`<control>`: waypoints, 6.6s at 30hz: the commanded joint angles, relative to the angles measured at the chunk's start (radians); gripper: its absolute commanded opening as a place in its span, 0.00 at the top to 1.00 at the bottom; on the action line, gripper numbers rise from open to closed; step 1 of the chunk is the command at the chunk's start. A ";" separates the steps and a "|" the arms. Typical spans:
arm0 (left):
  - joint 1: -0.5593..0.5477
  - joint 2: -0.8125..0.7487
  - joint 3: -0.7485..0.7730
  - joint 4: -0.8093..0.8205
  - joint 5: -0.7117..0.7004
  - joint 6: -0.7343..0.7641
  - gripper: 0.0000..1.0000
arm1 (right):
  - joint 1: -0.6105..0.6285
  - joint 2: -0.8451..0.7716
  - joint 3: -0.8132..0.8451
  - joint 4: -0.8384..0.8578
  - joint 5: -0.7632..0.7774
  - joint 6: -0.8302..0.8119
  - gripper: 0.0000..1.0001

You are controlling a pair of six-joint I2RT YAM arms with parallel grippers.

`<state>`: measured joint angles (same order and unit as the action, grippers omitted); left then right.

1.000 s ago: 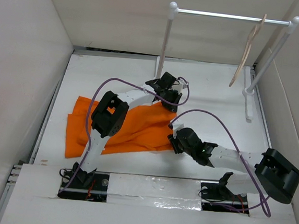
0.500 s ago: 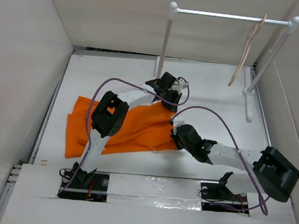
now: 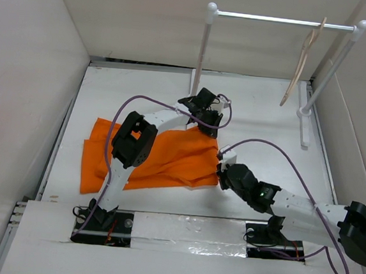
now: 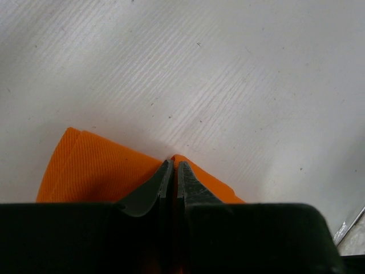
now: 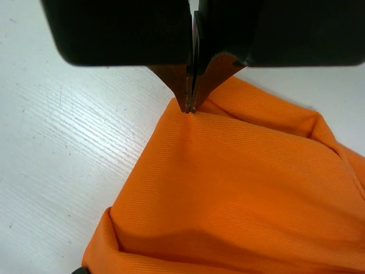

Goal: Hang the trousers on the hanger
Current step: Fold the trousers at the center of the board, then pick up the hanger from the clothesline.

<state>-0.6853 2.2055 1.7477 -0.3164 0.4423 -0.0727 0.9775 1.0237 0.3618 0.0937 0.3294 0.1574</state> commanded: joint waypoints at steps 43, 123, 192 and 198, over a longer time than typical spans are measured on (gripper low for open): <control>0.006 0.008 0.099 0.085 -0.132 0.005 0.57 | 0.558 -0.154 -0.057 -0.377 0.128 0.613 0.81; 0.017 -1.337 -1.275 0.746 -0.481 -0.420 1.00 | -0.730 0.056 1.034 -0.364 0.199 -0.322 0.65; 0.017 -1.328 -1.278 0.769 -0.386 -0.429 0.92 | -0.981 0.259 1.000 -0.229 -0.277 -0.180 0.13; 0.017 -1.327 -1.278 0.772 -0.381 -0.429 0.92 | -0.991 0.305 1.008 -0.239 -0.271 -0.183 0.36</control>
<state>-0.6659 0.8997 0.4770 0.4046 0.0486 -0.5056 -0.0078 1.3354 1.3197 -0.1581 0.0288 -0.0193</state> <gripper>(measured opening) 0.080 0.665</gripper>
